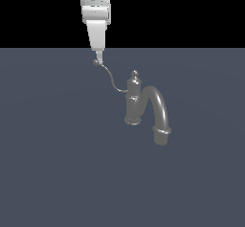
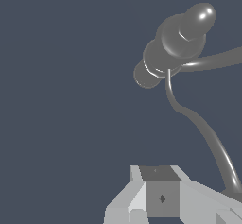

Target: Turn on the faucet by rotating a designated handle.

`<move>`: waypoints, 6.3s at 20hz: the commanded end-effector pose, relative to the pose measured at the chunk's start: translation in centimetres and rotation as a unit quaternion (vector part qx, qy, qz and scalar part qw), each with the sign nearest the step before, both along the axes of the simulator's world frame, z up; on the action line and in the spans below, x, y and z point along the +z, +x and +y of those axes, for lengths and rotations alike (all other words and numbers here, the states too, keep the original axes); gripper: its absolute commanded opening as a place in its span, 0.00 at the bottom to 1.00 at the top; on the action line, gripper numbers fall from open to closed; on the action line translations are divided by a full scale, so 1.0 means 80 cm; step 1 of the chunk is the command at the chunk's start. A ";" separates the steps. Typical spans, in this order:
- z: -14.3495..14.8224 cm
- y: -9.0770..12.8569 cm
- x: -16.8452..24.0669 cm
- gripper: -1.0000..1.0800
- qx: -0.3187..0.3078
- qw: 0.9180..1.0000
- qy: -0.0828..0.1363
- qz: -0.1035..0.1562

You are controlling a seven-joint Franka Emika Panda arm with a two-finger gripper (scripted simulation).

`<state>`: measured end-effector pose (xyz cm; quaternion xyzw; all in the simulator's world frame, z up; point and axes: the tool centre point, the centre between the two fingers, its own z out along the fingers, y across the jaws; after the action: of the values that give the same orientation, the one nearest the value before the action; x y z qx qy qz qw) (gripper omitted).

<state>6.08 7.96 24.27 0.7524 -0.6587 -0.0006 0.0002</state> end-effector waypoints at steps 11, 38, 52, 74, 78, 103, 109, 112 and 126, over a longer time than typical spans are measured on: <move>-0.003 -0.024 -0.001 0.00 -0.002 1.000 0.000 0.000; -0.026 -0.109 0.002 0.00 -0.006 1.000 -0.001 -0.006; -0.082 -0.160 0.000 0.00 -0.004 1.000 0.000 -0.003; -0.188 -0.175 0.000 0.00 0.000 1.000 0.000 -0.002; -0.215 -0.172 0.000 0.00 -0.001 1.000 0.000 -0.001; -0.266 -0.108 0.000 0.00 0.004 1.000 0.000 -0.001; -0.283 -0.092 0.000 0.00 0.002 1.000 0.000 -0.001; -0.291 -0.083 0.000 0.00 0.000 1.000 0.000 -0.001; -0.268 -0.039 0.001 0.00 0.017 1.000 0.005 -0.001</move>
<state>2.43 -13.06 24.40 0.7658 -0.6431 -0.0044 -0.0042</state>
